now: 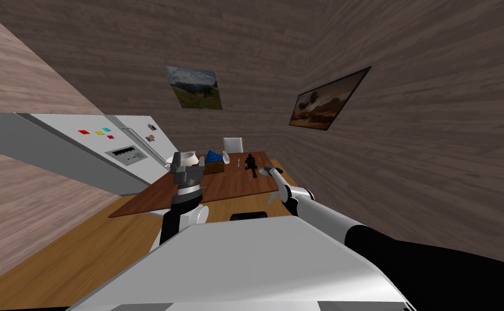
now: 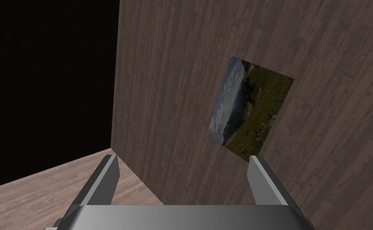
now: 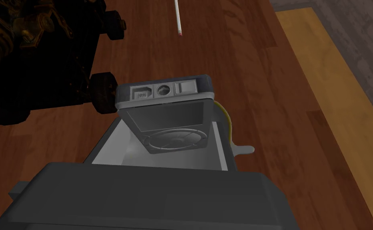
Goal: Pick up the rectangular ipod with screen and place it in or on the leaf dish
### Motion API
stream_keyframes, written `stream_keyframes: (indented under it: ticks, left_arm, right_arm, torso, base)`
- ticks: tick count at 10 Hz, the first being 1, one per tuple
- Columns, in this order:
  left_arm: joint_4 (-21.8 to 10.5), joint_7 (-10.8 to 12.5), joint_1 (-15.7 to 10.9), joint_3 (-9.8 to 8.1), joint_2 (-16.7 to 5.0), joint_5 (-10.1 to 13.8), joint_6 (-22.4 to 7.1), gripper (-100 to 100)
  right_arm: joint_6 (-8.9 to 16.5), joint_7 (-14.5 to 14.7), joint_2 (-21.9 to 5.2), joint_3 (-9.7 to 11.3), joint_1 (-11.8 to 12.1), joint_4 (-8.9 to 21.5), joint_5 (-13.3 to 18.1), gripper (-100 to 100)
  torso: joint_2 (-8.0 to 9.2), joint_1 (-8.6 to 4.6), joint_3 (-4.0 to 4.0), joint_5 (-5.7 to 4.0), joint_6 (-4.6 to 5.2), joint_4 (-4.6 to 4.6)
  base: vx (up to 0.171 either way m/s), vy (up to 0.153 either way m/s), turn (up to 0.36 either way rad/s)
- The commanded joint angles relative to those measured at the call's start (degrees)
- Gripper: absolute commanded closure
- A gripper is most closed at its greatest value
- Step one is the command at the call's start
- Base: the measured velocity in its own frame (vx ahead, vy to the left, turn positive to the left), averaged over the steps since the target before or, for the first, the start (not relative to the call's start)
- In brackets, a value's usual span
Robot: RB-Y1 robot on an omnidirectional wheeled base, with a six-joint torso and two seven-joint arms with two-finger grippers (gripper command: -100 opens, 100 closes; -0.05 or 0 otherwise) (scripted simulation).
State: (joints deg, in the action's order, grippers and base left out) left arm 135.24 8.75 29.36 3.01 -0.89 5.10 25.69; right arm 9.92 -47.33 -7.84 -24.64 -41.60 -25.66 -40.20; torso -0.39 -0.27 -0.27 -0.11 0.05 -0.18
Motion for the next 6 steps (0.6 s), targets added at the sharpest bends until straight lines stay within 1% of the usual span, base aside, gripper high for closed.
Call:
stream_keyframes:
  ticks: [1, 3, 4, 5, 6]
  left_arm:
    - [0.0, 0.0, 0.0, 0.0, 0.0, 0.0, 0.0, 0]
    - [0.0, 0.0, 0.0, 0.0, 0.0, 0.0, 0.0, 0]
    - [0.0, 0.0, 0.0, 0.0, 0.0, 0.0, 0.0, 0]
    - [0.0, 0.0, 0.0, 0.0, 0.0, 0.0, 0.0, 0]
    - [0.0, 0.0, 0.0, 0.0, 0.0, 0.0, 0.0, 0]
  right_arm:
    - [1.6, -1.1, 0.4, -0.7, -0.2, -0.4, 0.6, 100]
    - [1.6, -1.1, 0.4, -0.7, -0.2, -0.4, 0.6, 100]
    - [1.2, -0.2, 0.2, -0.1, -0.5, 0.3, -0.8, 100]
    - [1.3, -0.4, 0.2, -0.2, -0.4, 0.2, -0.6, -100]
    - [1.3, -0.4, 0.2, -0.2, -0.4, 0.2, -0.7, -100]
  torso:
    - [0.0, 0.0, 0.0, 0.0, 0.0, 0.0]
    - [0.07, -0.03, 0.03, -0.01, 0.03, 0.01]
    - [0.2, 0.02, 0.1, 0.01, 0.06, 0.02]
    - [0.28, 0.04, 0.15, 0.03, 0.06, 0.05]
    - [0.32, 0.05, 0.18, 0.04, 0.06, 0.06]
  base:
    - [0.077, -0.035, 0.052]
    - [0.036, -0.011, 0.01]
    - [0.0, 0.0, 0.0]
    - [0.0, 0.0, 0.0]
    - [0.0, 0.0, 0.0]
